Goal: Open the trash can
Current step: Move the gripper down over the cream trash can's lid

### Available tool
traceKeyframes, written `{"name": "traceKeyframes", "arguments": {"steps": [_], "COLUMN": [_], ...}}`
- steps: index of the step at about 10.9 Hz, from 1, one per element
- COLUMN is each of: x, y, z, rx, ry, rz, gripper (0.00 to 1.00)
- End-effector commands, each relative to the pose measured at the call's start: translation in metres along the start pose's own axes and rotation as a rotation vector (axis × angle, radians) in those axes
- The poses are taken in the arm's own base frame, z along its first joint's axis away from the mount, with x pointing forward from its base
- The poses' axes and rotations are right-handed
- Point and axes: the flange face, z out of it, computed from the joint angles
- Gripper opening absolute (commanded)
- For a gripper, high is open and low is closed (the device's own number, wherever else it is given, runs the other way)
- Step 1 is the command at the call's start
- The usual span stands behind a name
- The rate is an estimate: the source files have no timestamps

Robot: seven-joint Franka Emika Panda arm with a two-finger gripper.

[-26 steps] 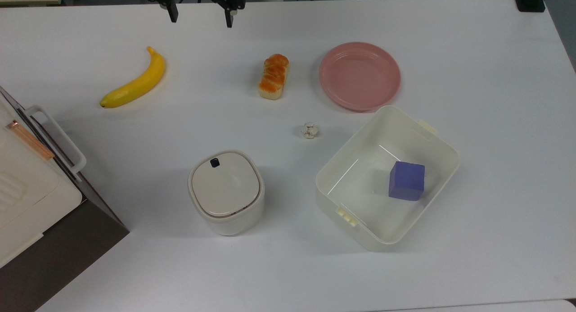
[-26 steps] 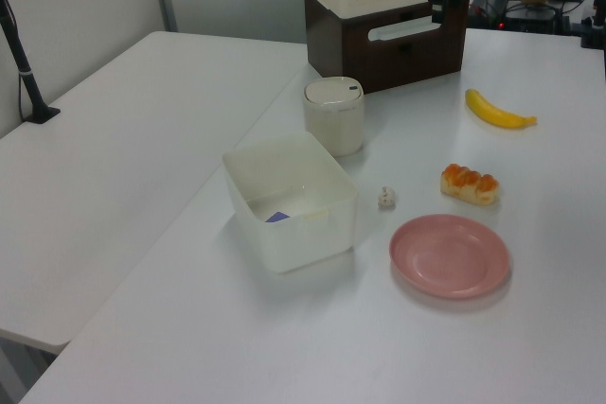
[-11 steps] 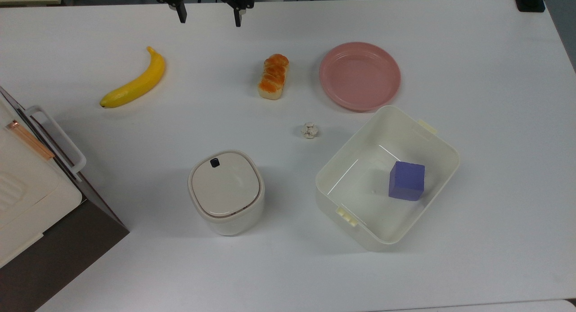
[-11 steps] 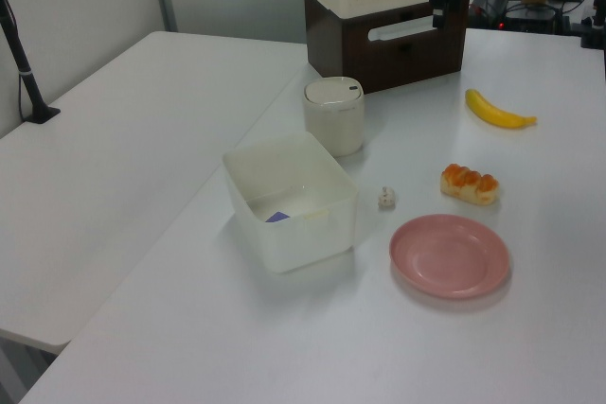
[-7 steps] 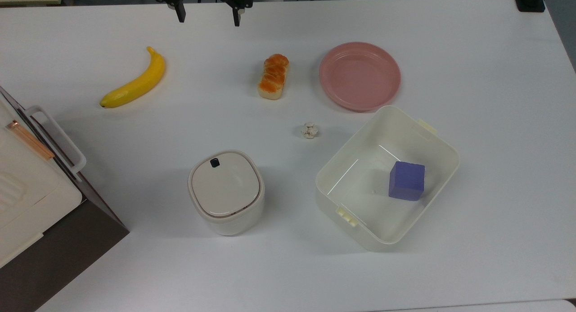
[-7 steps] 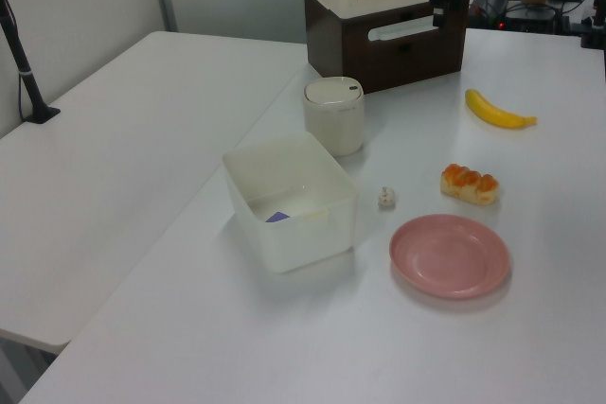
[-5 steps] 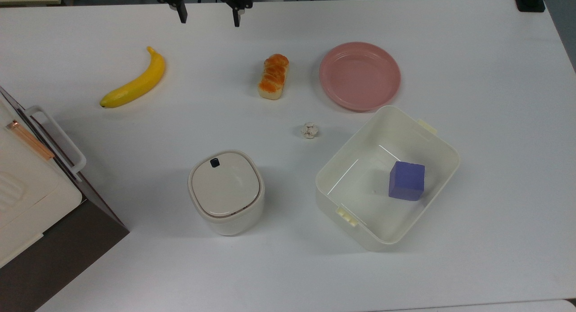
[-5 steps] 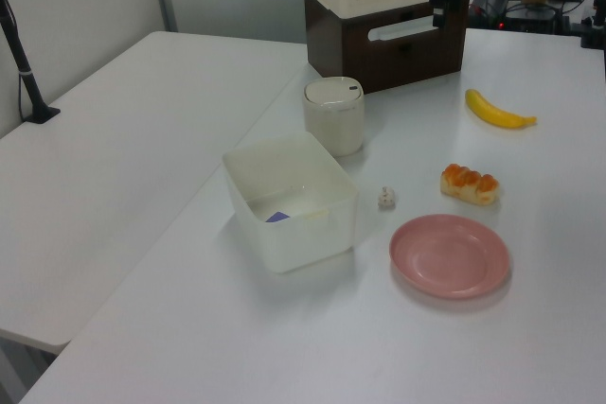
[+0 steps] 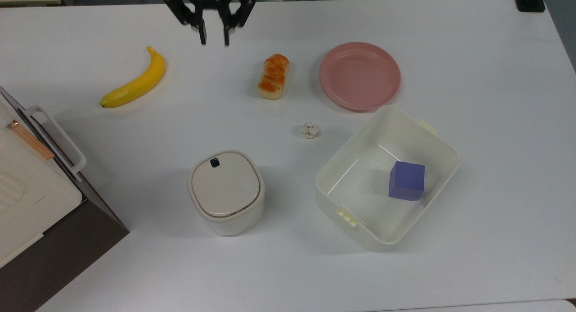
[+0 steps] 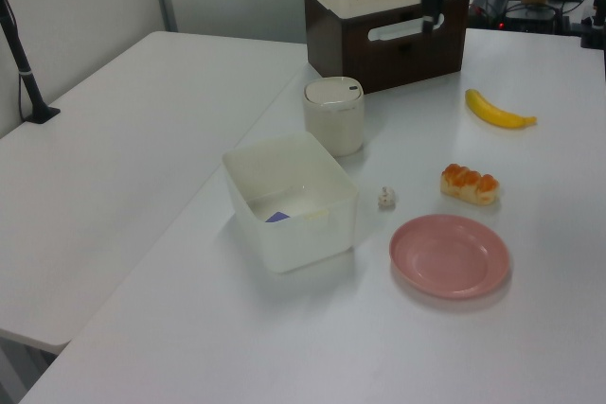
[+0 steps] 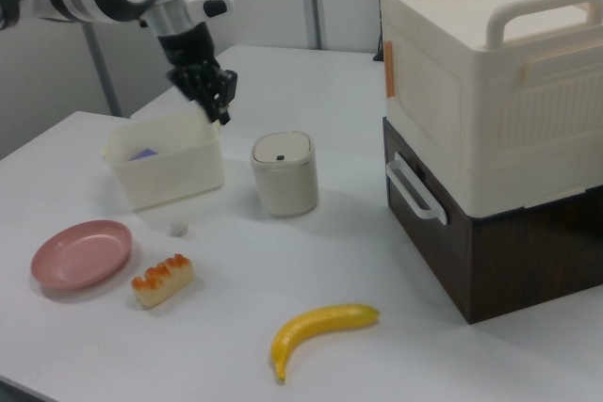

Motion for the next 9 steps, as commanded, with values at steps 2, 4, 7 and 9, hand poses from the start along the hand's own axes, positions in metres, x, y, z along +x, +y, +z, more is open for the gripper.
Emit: {"name": "traceKeyframes", "arguments": {"steps": [2,4,7,9], "x": [0.045,0.061,0.080,0.081], "y": [-0.011,-0.024,-0.061,-0.074], "z": [0.022,0.040,0.099,0.130], "rx": [-0.074,-0.129,-0.290,-0.346], "ry": [0.290,0.407,0.439,0.416], "rz": [0.438,0.571,0.518,0.464], "gripper": [0.00,0.00,0.00,0.00]}}
